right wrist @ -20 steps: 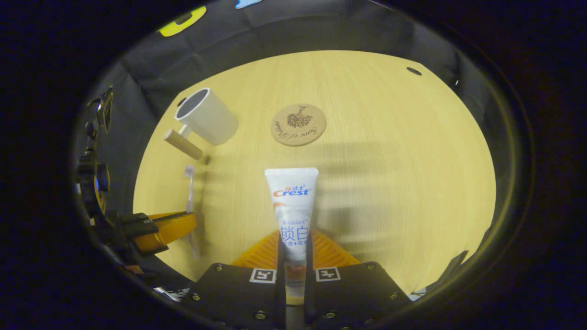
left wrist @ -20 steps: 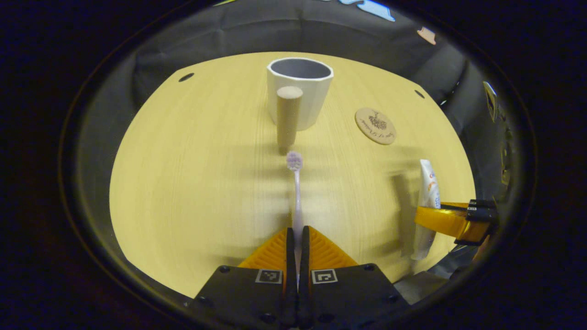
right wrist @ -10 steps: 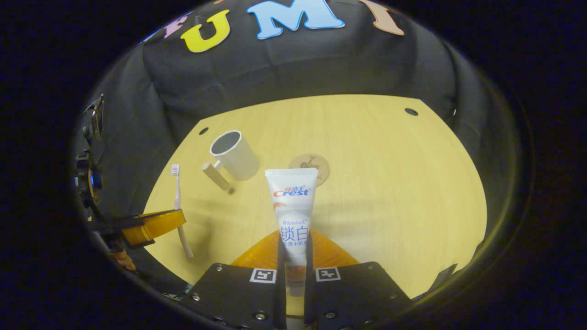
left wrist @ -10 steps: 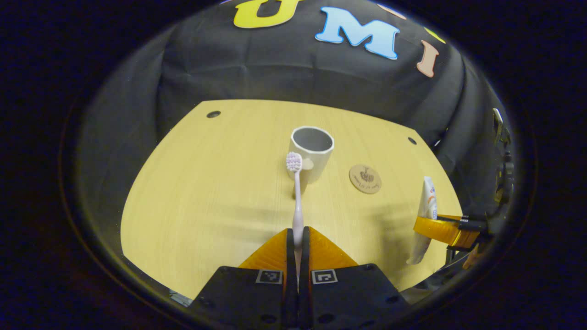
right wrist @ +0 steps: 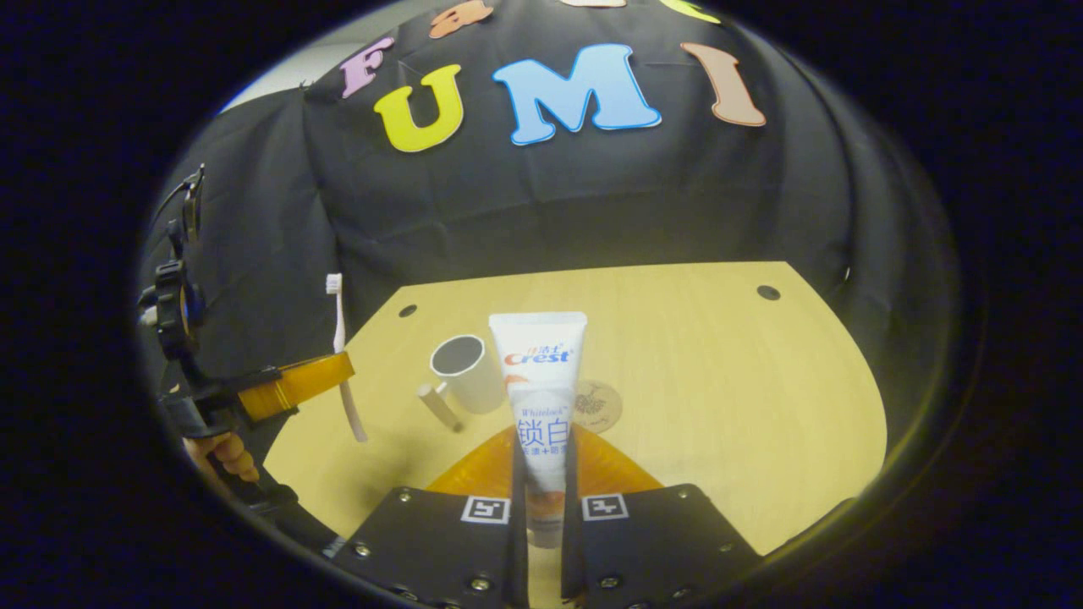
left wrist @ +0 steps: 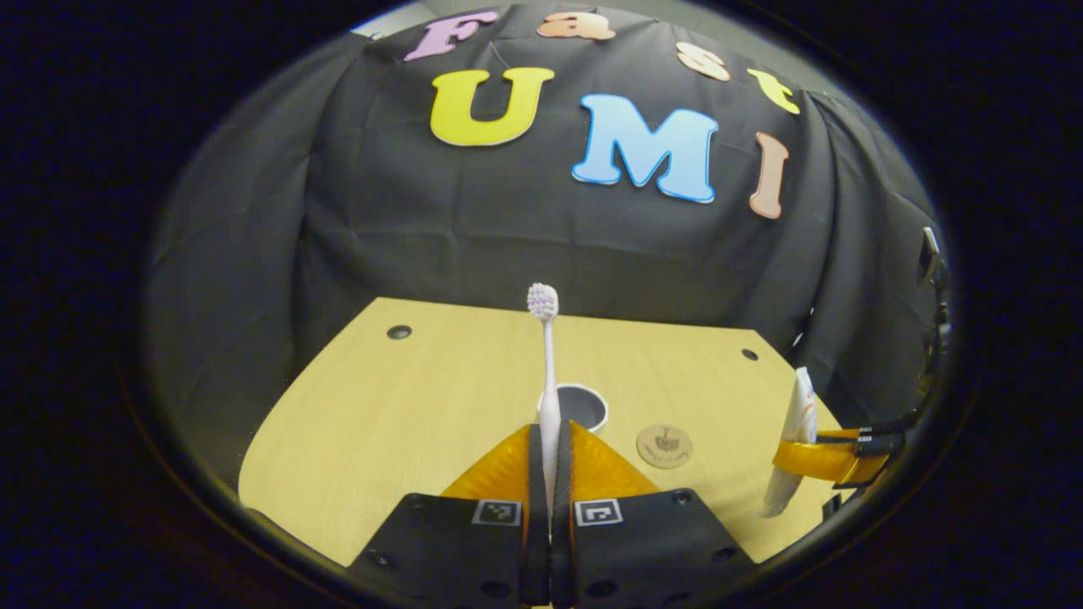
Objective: Put the toothbrush and toothpaste on the desktop into the cup, then pick up the cup and place it on the coaster on the desktop.
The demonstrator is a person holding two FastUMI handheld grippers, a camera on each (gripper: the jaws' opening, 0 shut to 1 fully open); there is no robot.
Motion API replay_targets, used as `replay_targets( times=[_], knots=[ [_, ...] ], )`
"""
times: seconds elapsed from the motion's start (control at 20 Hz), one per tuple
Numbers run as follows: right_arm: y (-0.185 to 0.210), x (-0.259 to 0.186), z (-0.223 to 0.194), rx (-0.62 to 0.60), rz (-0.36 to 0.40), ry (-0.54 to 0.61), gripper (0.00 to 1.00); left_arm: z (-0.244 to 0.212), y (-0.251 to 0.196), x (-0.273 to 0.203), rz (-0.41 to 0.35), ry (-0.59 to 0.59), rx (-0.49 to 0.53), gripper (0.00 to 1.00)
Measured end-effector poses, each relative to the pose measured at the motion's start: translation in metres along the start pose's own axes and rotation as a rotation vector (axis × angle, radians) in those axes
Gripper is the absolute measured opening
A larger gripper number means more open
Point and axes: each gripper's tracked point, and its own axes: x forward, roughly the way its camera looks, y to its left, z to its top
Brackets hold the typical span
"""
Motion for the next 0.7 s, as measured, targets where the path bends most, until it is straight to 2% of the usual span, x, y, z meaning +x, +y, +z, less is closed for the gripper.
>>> replay_targets(
  times=[0.45,0.7],
  knots=[
    [0.004,0.005,-0.003,-0.028,0.001,0.016,0.16,0.073,-0.025,0.057,-0.086,-0.254,-0.008,0.08],
    [-0.010,0.006,-0.007,-0.026,-0.050,0.043,0.16,0.078,-0.030,0.107,-0.102,-0.270,-0.010,0.08]
  ],
)
